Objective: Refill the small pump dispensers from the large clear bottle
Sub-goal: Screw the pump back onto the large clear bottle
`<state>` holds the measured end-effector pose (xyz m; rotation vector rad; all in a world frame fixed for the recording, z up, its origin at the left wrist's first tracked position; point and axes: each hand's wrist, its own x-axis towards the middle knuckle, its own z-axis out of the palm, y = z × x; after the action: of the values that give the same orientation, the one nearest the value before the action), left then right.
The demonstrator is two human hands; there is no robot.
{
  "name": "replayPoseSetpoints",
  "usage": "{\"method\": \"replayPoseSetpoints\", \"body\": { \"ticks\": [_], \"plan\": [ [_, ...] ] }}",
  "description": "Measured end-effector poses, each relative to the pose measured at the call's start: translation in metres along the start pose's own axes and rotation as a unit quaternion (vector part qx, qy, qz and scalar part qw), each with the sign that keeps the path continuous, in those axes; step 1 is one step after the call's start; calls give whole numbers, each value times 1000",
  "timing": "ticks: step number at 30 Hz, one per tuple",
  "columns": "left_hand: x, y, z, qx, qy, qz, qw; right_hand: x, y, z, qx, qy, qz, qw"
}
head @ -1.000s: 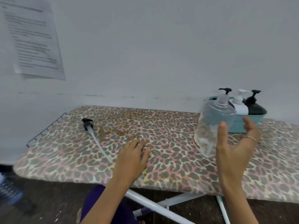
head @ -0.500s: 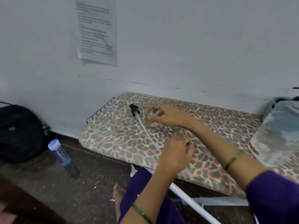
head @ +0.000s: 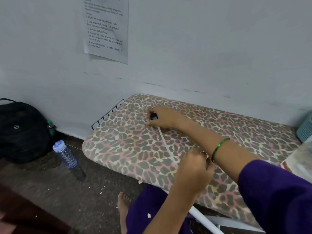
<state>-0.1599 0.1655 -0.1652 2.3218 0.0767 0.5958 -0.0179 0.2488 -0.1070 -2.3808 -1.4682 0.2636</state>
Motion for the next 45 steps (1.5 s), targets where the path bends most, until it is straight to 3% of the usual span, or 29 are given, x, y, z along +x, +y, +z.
{"method": "replayPoseSetpoints", "body": {
  "ticks": [5, 11, 17, 21, 24, 27, 36, 45],
  "plan": [
    [-2, -1, 5, 55, -7, 46, 997, -13, 25, -8, 76, 192, 85, 975],
    [-4, -6, 5, 70, -19, 52, 996, -65, 30, -88, 108, 448, 106, 881],
    [-5, 0, 0, 79, -44, 55, 994, -181, -7, -163, 125, 644, 6, 755],
    [-4, 4, -1, 87, -60, 37, 994, -273, -25, -212, 87, 751, -60, 651],
    [-3, 8, -3, 95, -70, 18, 993, -339, -23, -244, 61, 814, -53, 575],
    [-1, 9, -3, 115, -88, 2, 989, -390, -13, -260, 61, 848, -30, 526],
    [2, 7, -1, 139, -99, -4, 985, -414, 16, -236, -17, 832, 65, 551],
    [3, 11, -1, 153, -121, -28, 980, -399, 26, -226, -11, 808, 75, 585]
  ]
}}
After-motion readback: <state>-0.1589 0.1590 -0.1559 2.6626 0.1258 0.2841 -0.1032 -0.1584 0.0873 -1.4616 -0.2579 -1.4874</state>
